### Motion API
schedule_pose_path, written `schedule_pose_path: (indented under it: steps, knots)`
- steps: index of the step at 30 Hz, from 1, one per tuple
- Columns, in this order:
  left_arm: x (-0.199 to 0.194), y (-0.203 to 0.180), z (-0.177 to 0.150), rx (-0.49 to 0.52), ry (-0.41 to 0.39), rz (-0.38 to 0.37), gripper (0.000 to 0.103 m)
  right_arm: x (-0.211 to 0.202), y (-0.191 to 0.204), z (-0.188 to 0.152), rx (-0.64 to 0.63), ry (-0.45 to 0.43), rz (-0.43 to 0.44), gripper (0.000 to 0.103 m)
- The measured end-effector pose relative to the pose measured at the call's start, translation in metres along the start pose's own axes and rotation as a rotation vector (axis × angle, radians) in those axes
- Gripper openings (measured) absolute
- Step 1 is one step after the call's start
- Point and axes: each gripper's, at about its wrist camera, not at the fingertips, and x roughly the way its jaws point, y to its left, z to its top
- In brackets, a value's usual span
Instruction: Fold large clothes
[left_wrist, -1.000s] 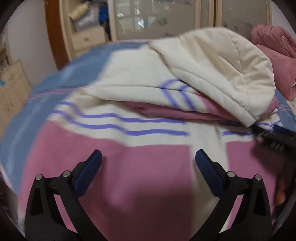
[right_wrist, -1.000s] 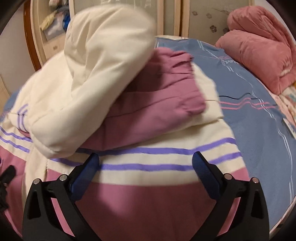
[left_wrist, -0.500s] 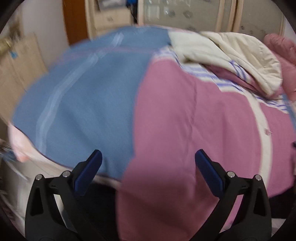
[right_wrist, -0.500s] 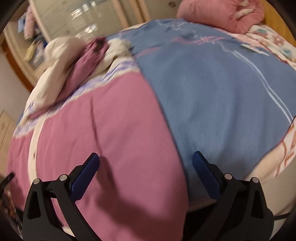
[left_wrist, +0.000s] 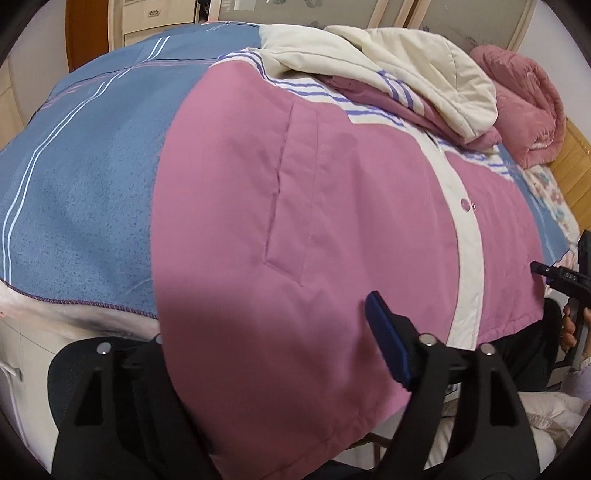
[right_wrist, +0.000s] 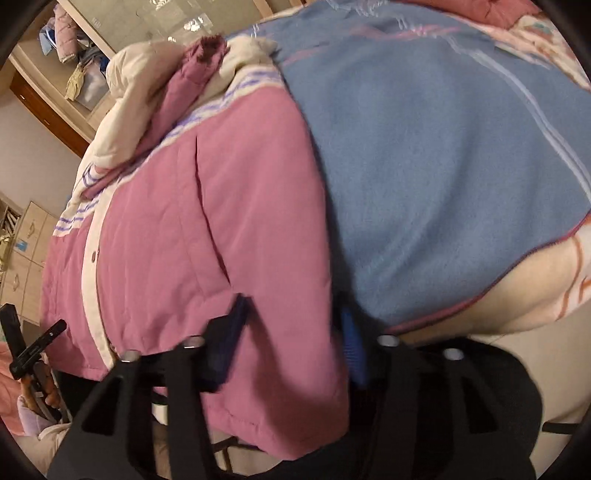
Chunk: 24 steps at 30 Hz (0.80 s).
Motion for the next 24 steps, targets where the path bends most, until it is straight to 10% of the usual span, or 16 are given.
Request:
schedule_pose_path:
  steps: [5, 11, 13, 20, 24]
  knots:
    - [0.002, -0.010, -0.005, 0.051, 0.020, -0.028, 0.080, 0.011, 0.015, 0.000, -0.094, 0.055, 0.025, 0.067]
    - [-0.021, 0.000, 0.006, -0.006, 0.001, -0.241, 0.018, -0.005, 0.039, 0.004, -0.129, 0.079, 0.262, 0.014]
    - [-0.036, -0.001, 0.020, -0.009, -0.050, -0.391, 0.015, -0.021, 0.049, 0.016, -0.130, 0.033, 0.423, 0.011]
    - [-0.072, -0.022, 0.122, 0.105, -0.267, -0.575, 0.016, -0.063, 0.107, 0.121, -0.145, -0.207, 0.769, 0.010]
    - [-0.062, 0.005, 0.215, -0.042, -0.393, -0.573, 0.017, -0.058, 0.114, 0.222, -0.003, -0.386, 0.728, 0.010]
